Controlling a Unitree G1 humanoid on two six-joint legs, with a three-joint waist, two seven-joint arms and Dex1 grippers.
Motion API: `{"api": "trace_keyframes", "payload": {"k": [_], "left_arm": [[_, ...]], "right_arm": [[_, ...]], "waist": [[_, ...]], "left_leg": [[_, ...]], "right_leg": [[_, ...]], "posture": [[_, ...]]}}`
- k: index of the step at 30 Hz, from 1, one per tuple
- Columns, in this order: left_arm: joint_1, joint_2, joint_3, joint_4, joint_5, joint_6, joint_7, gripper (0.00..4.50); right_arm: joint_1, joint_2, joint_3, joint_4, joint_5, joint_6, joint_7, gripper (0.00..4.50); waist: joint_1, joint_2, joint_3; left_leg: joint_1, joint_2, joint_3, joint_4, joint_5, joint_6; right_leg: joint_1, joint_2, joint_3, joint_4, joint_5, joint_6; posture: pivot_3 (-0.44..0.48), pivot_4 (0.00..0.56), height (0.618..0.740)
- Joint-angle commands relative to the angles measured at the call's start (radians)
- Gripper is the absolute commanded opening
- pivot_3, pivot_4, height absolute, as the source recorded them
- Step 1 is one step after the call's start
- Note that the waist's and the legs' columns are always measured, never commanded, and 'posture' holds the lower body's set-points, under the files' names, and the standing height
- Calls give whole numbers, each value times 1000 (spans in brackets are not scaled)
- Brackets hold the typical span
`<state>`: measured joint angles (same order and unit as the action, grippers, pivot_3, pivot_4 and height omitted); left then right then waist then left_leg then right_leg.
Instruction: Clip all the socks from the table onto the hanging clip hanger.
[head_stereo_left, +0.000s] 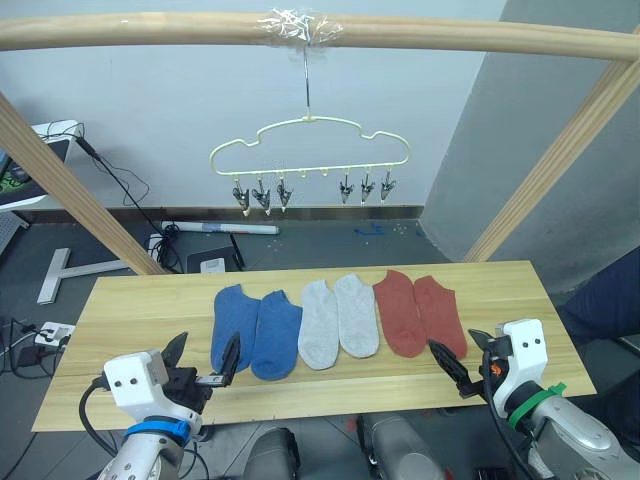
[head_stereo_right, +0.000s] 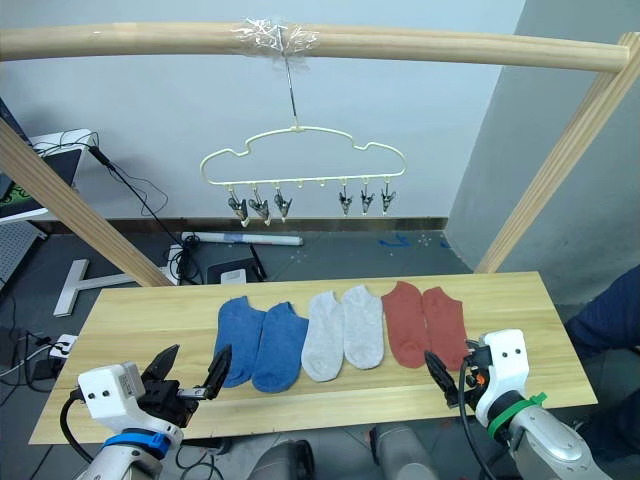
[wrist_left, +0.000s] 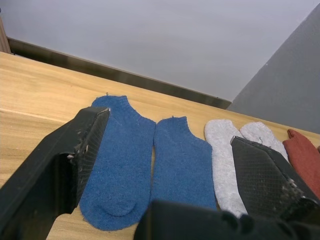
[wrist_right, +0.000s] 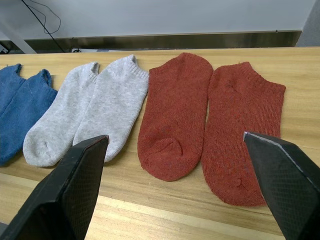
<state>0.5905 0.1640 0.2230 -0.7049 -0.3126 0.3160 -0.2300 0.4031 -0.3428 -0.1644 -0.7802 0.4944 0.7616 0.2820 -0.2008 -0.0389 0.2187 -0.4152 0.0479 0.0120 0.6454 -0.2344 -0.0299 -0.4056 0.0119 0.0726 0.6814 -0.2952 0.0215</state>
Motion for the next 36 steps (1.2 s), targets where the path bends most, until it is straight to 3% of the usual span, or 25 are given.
{"api": "trace_keyframes", "payload": {"k": [1,25,31,36], "left_arm": [[9,-3,14,-43,-13,-9,10,4475],[-18,11,11,-59,-10,45,40,4475],[-136,66,22,-34,64,78,86,4475],[-308,119,23,20,85,117,91,4475]], "right_arm": [[4,-8,1,-33,7,-26,10,4500],[-79,-25,23,-59,28,22,-1,4500],[-208,-65,17,-23,47,37,23,4500],[-364,-101,52,18,68,59,55,4500]], "waist": [[0,0,0],[0,0,0],[0,0,0],[2,0,0]], "left_leg": [[0,0,0,0,0,0],[0,0,0,0,0,0],[0,-1,0,0,0,0],[-1,-1,0,1,0,0]], "right_leg": [[0,0,0,0,0,0],[0,0,0,0,0,0],[0,1,0,0,1,1],[0,1,0,0,3,4]], "posture": [[-295,226,740],[-289,220,740],[-286,217,740],[-287,211,740]]}}
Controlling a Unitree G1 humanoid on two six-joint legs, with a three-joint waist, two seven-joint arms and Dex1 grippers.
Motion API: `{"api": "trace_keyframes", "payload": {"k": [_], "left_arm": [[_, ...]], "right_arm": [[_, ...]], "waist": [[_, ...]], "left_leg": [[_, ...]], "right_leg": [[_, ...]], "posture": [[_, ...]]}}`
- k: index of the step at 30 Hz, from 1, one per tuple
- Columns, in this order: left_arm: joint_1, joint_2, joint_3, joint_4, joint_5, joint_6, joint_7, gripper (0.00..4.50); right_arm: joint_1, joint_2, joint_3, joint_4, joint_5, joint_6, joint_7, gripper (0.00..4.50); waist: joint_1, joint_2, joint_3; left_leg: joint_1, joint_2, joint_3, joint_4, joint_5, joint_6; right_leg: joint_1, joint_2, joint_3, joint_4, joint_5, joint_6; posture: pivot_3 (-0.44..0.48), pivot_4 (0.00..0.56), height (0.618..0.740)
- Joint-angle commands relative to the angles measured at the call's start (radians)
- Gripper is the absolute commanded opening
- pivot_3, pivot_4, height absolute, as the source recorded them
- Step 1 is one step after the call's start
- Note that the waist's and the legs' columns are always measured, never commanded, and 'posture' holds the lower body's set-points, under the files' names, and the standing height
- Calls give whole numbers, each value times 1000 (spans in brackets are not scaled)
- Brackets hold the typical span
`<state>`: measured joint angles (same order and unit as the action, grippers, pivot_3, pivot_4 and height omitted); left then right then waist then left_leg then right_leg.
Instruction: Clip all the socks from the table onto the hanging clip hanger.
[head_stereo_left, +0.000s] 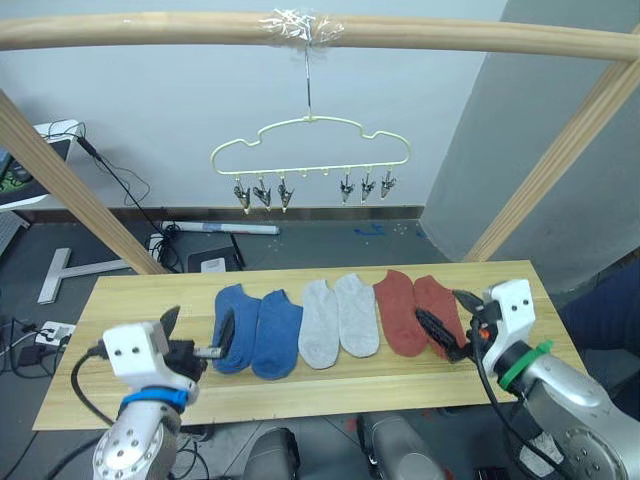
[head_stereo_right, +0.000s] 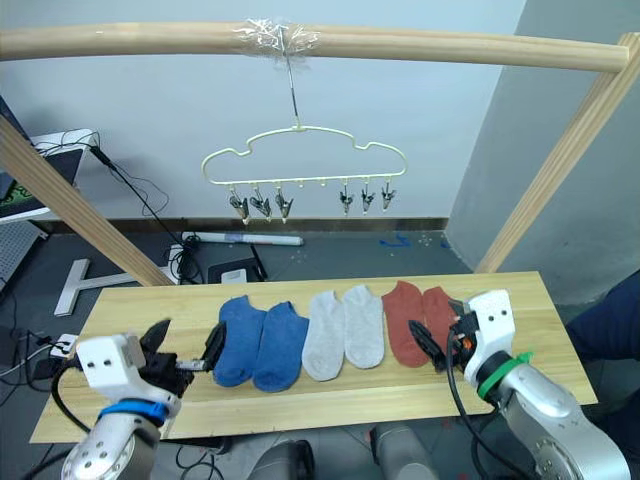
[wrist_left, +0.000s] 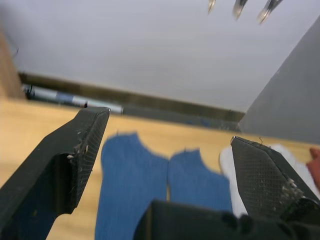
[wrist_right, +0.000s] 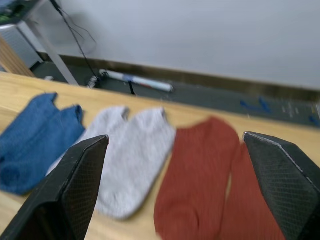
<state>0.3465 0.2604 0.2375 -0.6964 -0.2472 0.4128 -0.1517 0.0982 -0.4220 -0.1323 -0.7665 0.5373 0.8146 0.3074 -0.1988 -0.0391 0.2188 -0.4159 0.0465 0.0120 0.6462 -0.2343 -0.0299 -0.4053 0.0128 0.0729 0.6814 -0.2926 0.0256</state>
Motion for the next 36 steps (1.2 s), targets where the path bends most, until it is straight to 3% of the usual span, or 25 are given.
{"api": "trace_keyframes", "payload": {"k": [1,13,24,31,36], "left_arm": [[-87,25,12,20,17,33,18,4475],[-413,75,7,169,-9,180,16,4475],[-540,94,-10,311,-9,198,-25,4475],[-597,73,-34,407,16,136,-12,2237],[-657,63,-57,462,29,77,-22,2237]], "right_arm": [[-80,-28,27,10,26,10,36,4500],[-391,-128,104,86,127,47,229,4500],[-541,-157,126,149,143,19,318,4500],[-582,-146,139,145,152,15,324,4500],[-600,-148,142,137,169,20,318,4500]], "waist": [[0,0,0],[-1,0,0],[-1,0,-1],[-1,0,-1],[-1,0,-1]], "left_leg": [[0,0,0,0,0,0],[-1,0,-1,0,0,0],[-2,0,-1,0,0,0],[-2,0,-1,1,0,0],[-2,0,-1,1,0,0]], "right_leg": [[0,0,0,0,0,0],[0,1,-1,0,1,2],[0,1,-1,0,5,-1],[0,0,-1,1,6,0],[0,0,-1,1,6,0]], "posture": [[-287,211,740],[-290,195,740],[-288,180,740],[-294,174,740],[-294,174,740]]}}
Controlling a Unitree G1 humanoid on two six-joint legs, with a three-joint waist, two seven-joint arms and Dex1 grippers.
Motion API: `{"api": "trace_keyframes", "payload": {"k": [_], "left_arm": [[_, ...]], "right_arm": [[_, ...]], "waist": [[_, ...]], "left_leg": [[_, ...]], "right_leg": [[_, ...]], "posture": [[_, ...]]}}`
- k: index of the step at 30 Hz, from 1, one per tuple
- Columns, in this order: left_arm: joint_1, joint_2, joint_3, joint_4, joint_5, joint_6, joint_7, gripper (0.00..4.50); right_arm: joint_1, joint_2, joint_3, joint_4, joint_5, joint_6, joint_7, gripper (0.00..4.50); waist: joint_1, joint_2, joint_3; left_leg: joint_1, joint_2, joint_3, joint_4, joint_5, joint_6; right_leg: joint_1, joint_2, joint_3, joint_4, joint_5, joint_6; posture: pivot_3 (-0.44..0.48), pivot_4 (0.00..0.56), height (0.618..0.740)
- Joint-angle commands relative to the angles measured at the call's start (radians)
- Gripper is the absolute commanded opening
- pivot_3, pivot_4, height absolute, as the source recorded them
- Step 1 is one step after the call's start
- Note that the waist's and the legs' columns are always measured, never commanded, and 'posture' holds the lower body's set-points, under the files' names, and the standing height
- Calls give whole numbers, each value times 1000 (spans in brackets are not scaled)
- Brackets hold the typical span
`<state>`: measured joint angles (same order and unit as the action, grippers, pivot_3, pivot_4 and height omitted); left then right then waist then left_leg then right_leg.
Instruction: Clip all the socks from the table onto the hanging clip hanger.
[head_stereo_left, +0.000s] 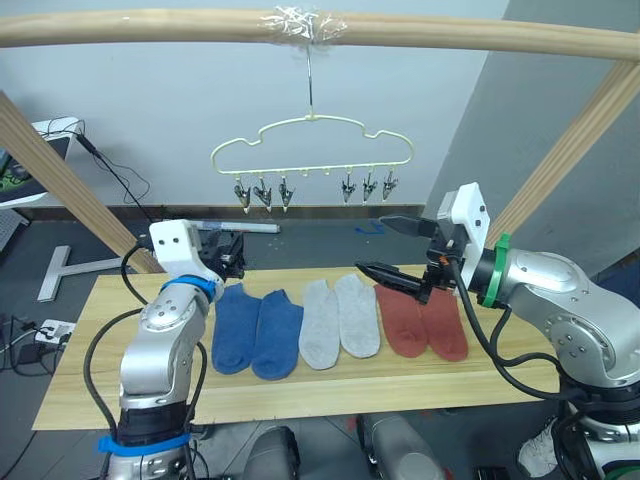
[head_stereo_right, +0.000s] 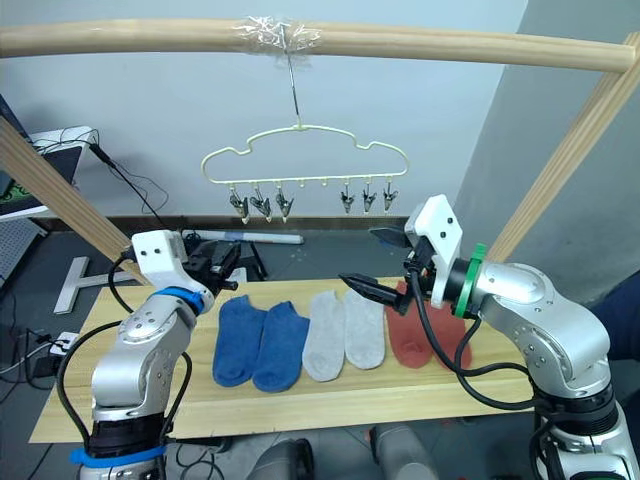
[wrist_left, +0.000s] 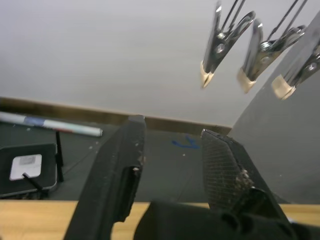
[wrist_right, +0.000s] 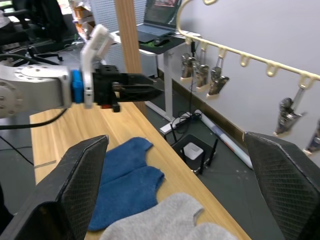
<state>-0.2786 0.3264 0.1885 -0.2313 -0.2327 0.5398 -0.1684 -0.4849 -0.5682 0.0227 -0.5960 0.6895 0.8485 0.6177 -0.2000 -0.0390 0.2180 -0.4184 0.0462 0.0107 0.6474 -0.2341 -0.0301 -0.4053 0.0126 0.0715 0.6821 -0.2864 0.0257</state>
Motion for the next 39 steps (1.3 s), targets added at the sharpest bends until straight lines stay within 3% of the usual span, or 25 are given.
{"api": "trace_keyframes", "payload": {"k": [1,27,39], "left_arm": [[-42,-4,-11,4,16,-63,-6,2237],[-226,-44,-32,175,83,-176,48,2237],[-140,-36,-20,83,67,-158,24,2237]], "right_arm": [[-18,-4,-12,-36,20,-13,7,4500],[-20,-3,-14,-87,63,21,-48,4500],[-10,-1,-18,-99,80,33,-68,4500]], "waist": [[0,0,0],[-21,0,0],[-30,0,0]], "left_leg": [[0,0,0,0,0,0],[-1,0,0,1,0,0],[0,0,-1,1,0,0]], "right_leg": [[0,0,0,0,0,0],[0,0,0,1,1,2],[0,0,0,1,1,2]], "posture": [[-296,176,740],[-327,184,740],[-322,192,740]]}}
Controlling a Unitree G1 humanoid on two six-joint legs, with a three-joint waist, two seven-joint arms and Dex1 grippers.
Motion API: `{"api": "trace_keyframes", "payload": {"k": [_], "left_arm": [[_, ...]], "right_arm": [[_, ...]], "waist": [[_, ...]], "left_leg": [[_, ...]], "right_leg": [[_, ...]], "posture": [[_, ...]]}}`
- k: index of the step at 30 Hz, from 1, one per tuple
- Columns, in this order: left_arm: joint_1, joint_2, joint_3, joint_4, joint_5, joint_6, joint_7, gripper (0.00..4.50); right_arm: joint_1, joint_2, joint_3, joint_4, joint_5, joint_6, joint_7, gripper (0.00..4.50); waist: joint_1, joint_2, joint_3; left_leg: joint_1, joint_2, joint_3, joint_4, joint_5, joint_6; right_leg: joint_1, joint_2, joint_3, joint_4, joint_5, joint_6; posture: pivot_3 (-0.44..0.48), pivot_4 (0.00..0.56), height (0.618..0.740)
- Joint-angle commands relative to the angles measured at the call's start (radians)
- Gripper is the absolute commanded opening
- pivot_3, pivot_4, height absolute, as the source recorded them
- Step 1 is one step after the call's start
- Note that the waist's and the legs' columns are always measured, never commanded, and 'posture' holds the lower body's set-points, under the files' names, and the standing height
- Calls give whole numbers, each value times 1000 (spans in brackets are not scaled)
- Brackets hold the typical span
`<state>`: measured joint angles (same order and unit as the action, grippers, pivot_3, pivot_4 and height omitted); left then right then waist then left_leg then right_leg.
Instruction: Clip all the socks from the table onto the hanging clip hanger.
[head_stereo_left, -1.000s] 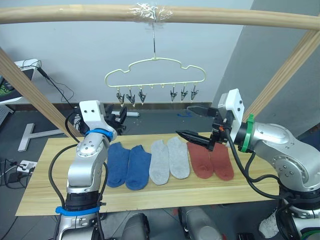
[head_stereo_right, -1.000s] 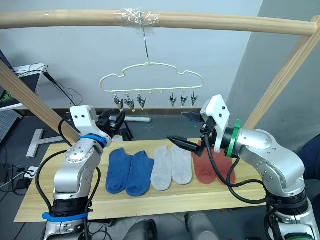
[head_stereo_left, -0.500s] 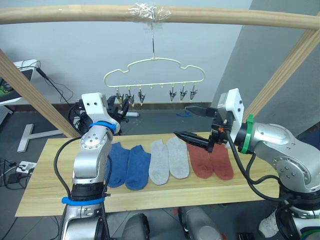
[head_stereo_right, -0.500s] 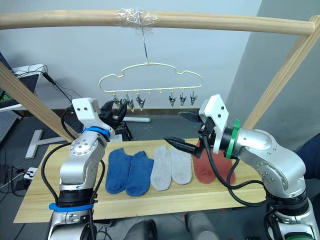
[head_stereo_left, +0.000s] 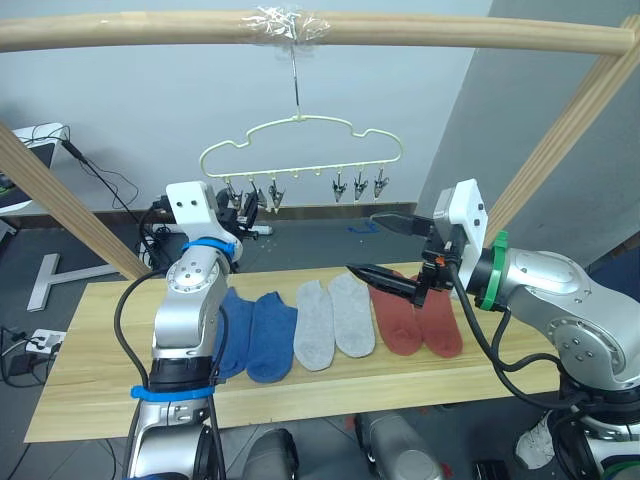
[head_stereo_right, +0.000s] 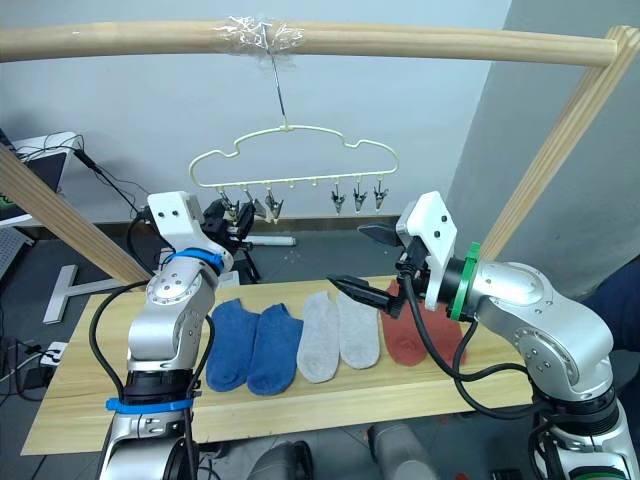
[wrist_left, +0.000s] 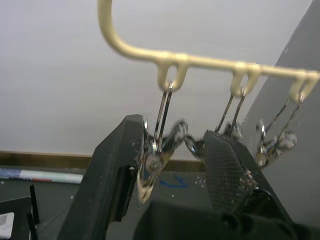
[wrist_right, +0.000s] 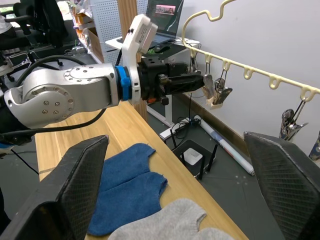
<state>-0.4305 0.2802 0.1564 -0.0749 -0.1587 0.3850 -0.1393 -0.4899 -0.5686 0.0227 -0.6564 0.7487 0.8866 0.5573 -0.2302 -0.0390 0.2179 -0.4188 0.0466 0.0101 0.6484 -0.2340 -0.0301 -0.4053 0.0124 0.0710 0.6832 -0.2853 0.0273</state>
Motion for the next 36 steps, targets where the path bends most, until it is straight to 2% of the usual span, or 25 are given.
{"api": "trace_keyframes", "payload": {"k": [1,10,27,36], "left_arm": [[18,12,15,-79,-7,-1,-6,2237],[33,17,36,-82,-1,13,11,2237],[-83,-2,31,60,34,-35,60,2237],[-126,-7,29,97,30,-46,73,2237]], "right_arm": [[-6,-1,-17,-38,21,-5,-8,4500],[-10,-2,-10,-31,27,-11,-9,4500],[-3,-3,-12,-41,35,-7,-29,4500],[7,0,-8,-48,37,-7,-40,4500]], "waist": [[0,0,0],[2,0,0],[-1,0,0],[-19,0,0]], "left_leg": [[0,0,0,0,0,0],[0,0,0,0,0,0],[0,0,0,1,0,0],[0,0,0,1,0,0]], "right_leg": [[0,0,0,0,0,0],[0,0,0,0,0,0],[0,0,0,0,0,0],[0,0,0,0,0,0]], "posture": [[-322,192,740],[-314,190,740],[-334,186,740],[-336,183,740]]}}
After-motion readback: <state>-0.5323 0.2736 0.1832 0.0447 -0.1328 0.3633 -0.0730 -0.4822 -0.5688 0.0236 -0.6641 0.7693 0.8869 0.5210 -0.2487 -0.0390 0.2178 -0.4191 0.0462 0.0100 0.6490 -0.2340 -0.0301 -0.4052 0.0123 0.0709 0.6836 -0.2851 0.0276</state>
